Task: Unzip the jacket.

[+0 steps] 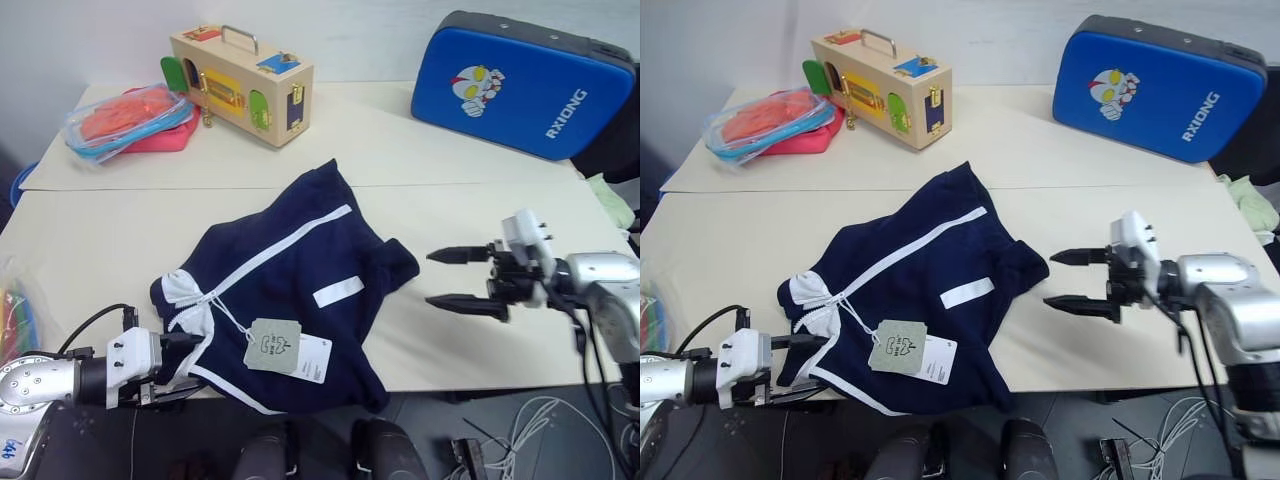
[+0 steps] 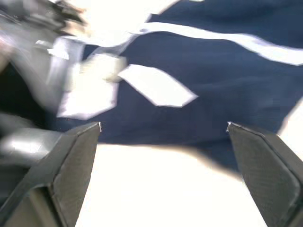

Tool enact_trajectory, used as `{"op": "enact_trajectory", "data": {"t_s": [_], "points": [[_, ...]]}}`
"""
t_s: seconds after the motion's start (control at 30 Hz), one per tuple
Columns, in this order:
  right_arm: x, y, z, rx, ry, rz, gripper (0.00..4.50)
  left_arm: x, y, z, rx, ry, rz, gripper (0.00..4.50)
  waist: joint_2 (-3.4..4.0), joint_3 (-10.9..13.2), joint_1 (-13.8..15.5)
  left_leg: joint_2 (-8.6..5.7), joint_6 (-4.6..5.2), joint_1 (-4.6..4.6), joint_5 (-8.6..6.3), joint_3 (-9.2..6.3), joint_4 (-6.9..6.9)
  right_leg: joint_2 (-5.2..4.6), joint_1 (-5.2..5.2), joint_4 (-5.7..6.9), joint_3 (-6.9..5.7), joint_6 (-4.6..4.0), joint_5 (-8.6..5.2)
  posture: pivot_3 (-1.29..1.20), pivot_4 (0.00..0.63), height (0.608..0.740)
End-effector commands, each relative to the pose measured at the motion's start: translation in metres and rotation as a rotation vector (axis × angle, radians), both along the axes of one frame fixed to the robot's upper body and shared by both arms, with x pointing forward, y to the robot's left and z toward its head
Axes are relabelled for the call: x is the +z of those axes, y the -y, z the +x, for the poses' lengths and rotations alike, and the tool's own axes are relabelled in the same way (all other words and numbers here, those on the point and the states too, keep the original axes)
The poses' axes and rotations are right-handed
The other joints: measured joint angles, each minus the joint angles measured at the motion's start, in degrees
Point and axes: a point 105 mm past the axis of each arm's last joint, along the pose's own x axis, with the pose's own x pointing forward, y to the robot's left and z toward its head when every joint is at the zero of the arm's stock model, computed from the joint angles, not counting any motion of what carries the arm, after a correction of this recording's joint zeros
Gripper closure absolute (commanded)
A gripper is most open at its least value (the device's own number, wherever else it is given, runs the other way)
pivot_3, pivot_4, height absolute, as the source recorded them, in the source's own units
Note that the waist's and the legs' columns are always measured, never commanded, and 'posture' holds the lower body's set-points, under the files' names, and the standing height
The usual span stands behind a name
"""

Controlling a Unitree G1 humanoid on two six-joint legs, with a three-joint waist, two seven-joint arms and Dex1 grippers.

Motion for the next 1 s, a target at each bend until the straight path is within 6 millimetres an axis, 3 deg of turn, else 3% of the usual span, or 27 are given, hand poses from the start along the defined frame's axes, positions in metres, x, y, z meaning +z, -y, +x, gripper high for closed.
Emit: {"op": "enact_trajectory", "data": {"t_s": [0.03,0.17,0.23,0.33,0.43,0.63,0.83,1.0], "points": [[-0.018,-0.007,0.028,-0.045,0.100,-0.107,0.00,0.000,0.011,-0.001,0.015,0.038,0.002,1.19,0.00,0.00,0.08,-0.03,0.04,-0.18,0.11,0.02,0.04,0.00,-0.21,0.11,0.00,0.00,0.00,0.00,0.150,0.740],[-0.034,-0.011,0.043,-0.049,0.065,-0.130,0.00,-0.009,0.015,-0.001,0.027,0.035,0.015,1.19,0.00,0.00,0.19,-0.15,0.22,-0.54,0.40,0.02,0.16,-0.04,-0.47,0.29,-0.04,0.06,0.04,0.00,0.150,0.740],[-0.040,-0.008,0.045,-0.038,0.019,-0.149,0.40,-0.012,0.015,-0.001,0.027,0.037,0.030,1.16,0.00,0.00,0.17,-0.19,0.29,-0.54,0.44,0.02,0.19,-0.07,-0.43,0.27,-0.02,0.13,0.08,0.00,0.150,0.740],[-0.040,-0.007,0.031,0.068,-0.069,-0.114,1.27,-0.013,0.014,0.003,0.033,0.041,0.039,1.74,0.00,0.00,0.08,-0.19,0.32,-0.53,0.43,0.00,0.19,-0.10,-0.42,0.25,0.00,0.17,0.12,0.00,0.150,0.740],[-0.037,-0.001,0.012,0.168,-0.186,-0.087,2.40,-0.016,0.010,0.008,0.036,0.034,0.064,2.72,0.00,0.00,0.13,-0.16,0.31,-0.52,0.43,-0.05,0.15,-0.09,-0.42,0.28,-0.03,0.17,0.12,0.00,0.150,0.740],[-0.032,0.015,-0.020,0.190,-0.411,-0.071,4.39,-0.019,0.009,0.019,-0.010,0.028,0.076,4.47,0.03,0.00,0.46,-0.17,0.31,-0.52,0.43,-0.08,0.17,-0.12,-0.40,0.28,-0.05,0.16,0.13,0.00,0.150,0.740],[-0.040,0.039,-0.074,0.179,-0.653,-0.154,4.46,-0.016,0.013,0.028,-0.112,0.031,0.068,4.49,0.05,-0.01,1.55,-0.15,0.25,-0.51,0.32,-0.09,0.19,-0.14,-0.42,0.18,-0.05,0.16,0.13,0.00,0.150,0.740],[-0.043,0.035,-0.127,0.256,-0.830,-0.161,4.46,-0.015,0.012,0.031,-0.215,0.042,0.097,4.49,0.05,0.00,1.77,-0.15,0.20,-0.52,0.24,-0.13,0.18,-0.15,-0.41,0.14,-0.08,0.15,0.14,0.00,0.150,0.740]]}}
